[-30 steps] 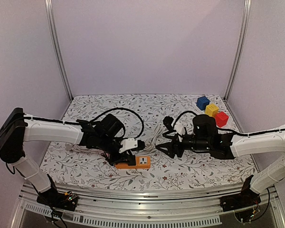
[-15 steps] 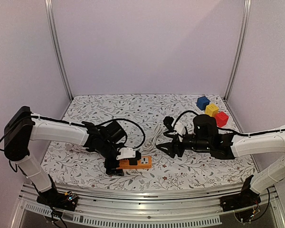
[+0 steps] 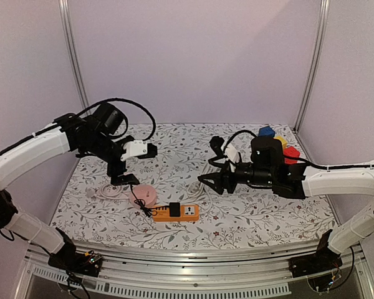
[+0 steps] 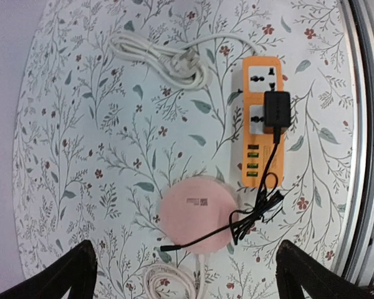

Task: Insert the plug

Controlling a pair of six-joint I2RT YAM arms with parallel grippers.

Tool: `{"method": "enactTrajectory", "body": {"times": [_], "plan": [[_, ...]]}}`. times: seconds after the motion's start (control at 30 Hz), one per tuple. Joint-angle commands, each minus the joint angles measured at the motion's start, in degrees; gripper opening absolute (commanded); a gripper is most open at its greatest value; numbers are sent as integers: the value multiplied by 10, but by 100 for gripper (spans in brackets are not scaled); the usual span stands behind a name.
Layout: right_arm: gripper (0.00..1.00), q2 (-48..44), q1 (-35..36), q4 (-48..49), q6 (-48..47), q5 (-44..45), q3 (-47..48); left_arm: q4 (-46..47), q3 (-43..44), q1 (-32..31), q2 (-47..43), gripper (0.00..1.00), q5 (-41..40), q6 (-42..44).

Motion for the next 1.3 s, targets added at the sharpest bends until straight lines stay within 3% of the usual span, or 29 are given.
{"method": "enactTrajectory", "body": {"times": [0.0, 0.1, 0.17, 0.3, 0.37, 0.47, 0.73, 0.83, 1.07, 1.27], "plan": [[73, 20, 1, -44, 13, -12, 56, -137, 20, 183, 4, 100, -38, 57], [74, 41, 2, -52, 20, -29, 89, -220, 34, 318, 33, 99, -61, 139], [76, 55, 2, -52, 29, -40, 106, -260, 35, 401, 62, 90, -79, 201], [84, 89, 3, -54, 64, -70, 145, -201, -7, 467, 94, 76, -100, 260], [91, 99, 6, -58, 78, -79, 158, -136, -45, 482, 79, 76, -57, 288], [93, 102, 23, -60, 77, -68, 160, -43, -112, 490, 52, 77, -3, 321], [94, 102, 44, -62, 72, -62, 161, 127, -189, 497, 110, 77, 0, 338], [94, 101, 46, -67, 70, -63, 165, 127, -187, 497, 128, 74, 12, 335], [94, 106, 47, -68, 68, -57, 168, 106, -208, 497, 130, 50, 6, 350], [94, 122, 47, -69, 68, -67, 181, 102, -214, 497, 130, 39, 0, 353]]}}
